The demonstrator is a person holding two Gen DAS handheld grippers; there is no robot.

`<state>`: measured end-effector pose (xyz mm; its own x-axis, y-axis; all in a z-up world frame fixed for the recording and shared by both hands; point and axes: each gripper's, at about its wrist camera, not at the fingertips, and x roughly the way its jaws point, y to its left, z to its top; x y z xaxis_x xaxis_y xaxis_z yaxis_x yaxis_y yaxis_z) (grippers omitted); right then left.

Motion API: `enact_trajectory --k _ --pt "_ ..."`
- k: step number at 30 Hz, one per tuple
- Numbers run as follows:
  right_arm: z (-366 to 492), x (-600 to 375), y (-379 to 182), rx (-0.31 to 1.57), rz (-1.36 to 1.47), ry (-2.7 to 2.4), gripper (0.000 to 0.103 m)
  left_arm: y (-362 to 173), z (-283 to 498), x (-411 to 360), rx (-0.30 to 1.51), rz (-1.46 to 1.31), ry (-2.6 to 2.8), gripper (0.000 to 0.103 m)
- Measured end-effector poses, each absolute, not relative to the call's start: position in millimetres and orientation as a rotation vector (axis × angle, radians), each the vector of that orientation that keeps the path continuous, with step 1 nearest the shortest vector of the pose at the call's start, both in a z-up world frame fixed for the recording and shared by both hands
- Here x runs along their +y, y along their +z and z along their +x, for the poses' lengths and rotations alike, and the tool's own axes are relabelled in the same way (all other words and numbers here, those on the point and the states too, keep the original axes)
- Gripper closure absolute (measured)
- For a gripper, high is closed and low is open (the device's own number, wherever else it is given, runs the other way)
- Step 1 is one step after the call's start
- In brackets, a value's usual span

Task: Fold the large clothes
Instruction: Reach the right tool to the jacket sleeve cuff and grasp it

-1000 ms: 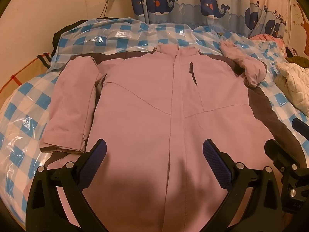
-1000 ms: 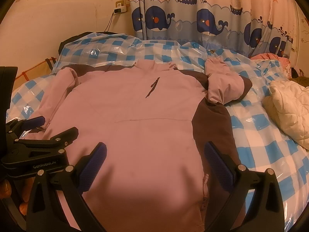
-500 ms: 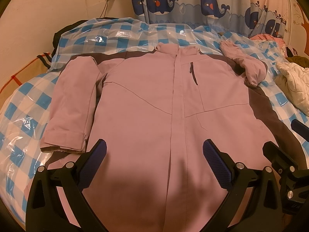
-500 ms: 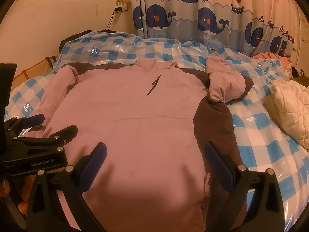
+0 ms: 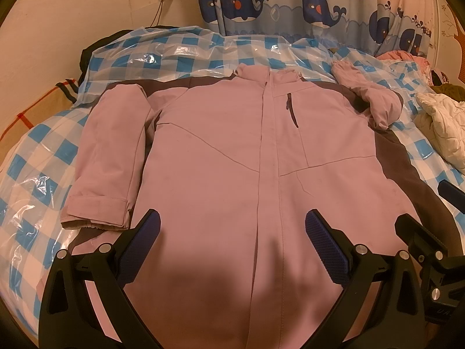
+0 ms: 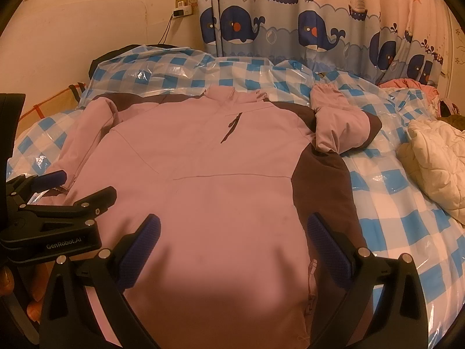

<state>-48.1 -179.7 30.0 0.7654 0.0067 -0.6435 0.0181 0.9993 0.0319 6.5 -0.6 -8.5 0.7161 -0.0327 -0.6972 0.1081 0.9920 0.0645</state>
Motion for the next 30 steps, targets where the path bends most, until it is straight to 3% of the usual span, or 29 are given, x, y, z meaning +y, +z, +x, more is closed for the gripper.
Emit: enact_trajectory --k 9,17,24,30 --pt "-48.7 -179.4 31.1 0.699 0.03 -0.001 0.006 -8.8 6.9 -0.3 0.772 0.098 -0.08 0.007" --pt "-43.3 -243.3 98.4 0.491 -0.094 -0.14 0.006 -20.5 16.7 15.2 0.83 0.029 -0.074 0.007" --pt "88.9 -341.3 120.4 0.629 -0.066 -0.253 0.006 -23.8 16.7 8.9 0.847 0.048 -0.088 0.006" --pt "261.7 -380.4 86.4 0.873 0.064 -0.311 0.006 -26.3 16.5 4.1 0.863 0.066 -0.112 0.006"
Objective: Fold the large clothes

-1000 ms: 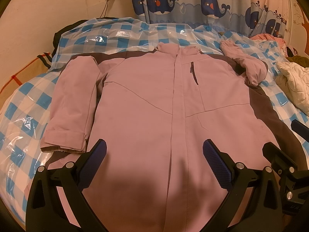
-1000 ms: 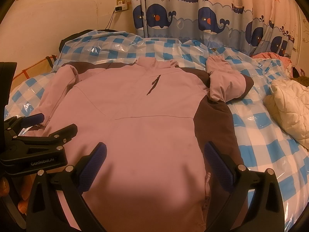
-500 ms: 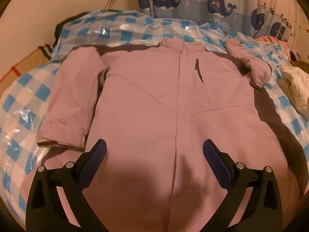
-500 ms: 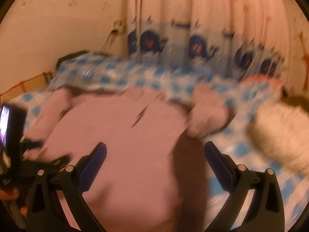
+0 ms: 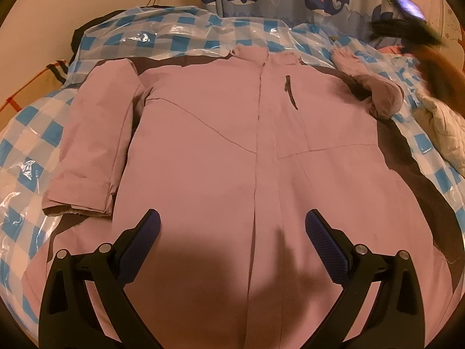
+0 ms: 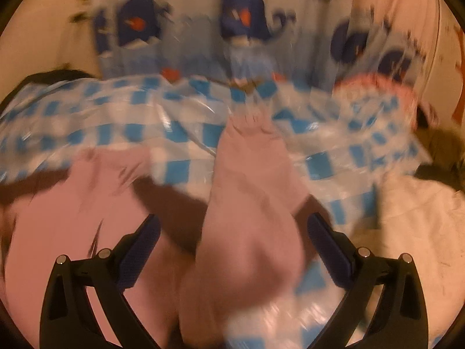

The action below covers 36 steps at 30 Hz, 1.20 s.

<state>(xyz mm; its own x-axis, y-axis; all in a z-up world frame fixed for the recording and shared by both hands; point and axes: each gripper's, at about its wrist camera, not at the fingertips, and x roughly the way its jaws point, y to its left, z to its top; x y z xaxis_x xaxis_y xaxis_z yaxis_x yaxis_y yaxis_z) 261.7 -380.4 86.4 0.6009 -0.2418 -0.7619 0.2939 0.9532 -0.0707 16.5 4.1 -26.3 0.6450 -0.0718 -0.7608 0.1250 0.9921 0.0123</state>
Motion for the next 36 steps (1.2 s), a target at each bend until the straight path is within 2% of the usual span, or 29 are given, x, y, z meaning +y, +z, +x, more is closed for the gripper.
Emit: enact_trajectory --k 6,10,13,14,15,16,18,22,29,32,34,35,36 --pt "368.9 -378.9 25.3 1.009 -0.041 -0.416 0.006 -30.9 18.3 7.9 0.883 0.074 -0.132 0.006" --pt "399.1 -395.5 -31.9 1.133 -0.075 -0.429 0.006 -28.8 16.1 14.3 0.884 0.041 -0.143 0.006" --pt "396.8 -410.9 -54.4 1.147 -0.025 -0.409 0.008 -27.9 14.9 13.3 0.871 0.046 -0.136 0.006" --pt "389.4 -419.3 -54.1 1.119 0.028 -0.393 0.027 -28.9 15.5 13.1 0.873 0.047 -0.134 0.006" --pt "384.8 -425.8 -53.3 1.101 0.057 -0.393 0.076 -30.7 16.7 12.6 0.879 0.049 -0.13 0.007" --pt "375.7 -437.7 -48.6 1.081 0.119 -0.386 0.083 -32.4 17.5 12.7 0.885 0.049 -0.127 0.007" --pt "355.3 -460.2 -31.2 1.012 0.244 -0.342 0.087 -35.1 19.1 12.5 0.893 0.051 -0.123 0.006" --pt "306.0 -498.3 18.2 0.869 0.382 -0.272 0.089 -36.9 20.5 9.2 0.888 0.073 -0.106 0.006" --pt "171.6 -574.0 129.1 0.491 0.596 -0.154 0.089 -33.7 21.0 9.4 0.856 0.045 -0.099 0.006" --pt "103.9 -617.1 132.5 0.355 0.697 -0.156 0.089 -35.6 25.1 5.8 0.878 0.028 -0.105 0.006" --pt "76.0 -642.7 99.3 0.386 0.812 -0.15 0.079 -37.7 28.0 0.6 0.908 0.013 -0.128 0.007" --pt "63.0 -656.3 75.3 0.437 0.87 -0.195 0.063 -37.3 29.8 -2.9 0.921 0.007 -0.142 0.006" --pt "46.9 -670.5 49.7 0.483 0.946 -0.246 0.05 -35.6 32.2 -8.0 0.934 0.004 -0.161 0.006"
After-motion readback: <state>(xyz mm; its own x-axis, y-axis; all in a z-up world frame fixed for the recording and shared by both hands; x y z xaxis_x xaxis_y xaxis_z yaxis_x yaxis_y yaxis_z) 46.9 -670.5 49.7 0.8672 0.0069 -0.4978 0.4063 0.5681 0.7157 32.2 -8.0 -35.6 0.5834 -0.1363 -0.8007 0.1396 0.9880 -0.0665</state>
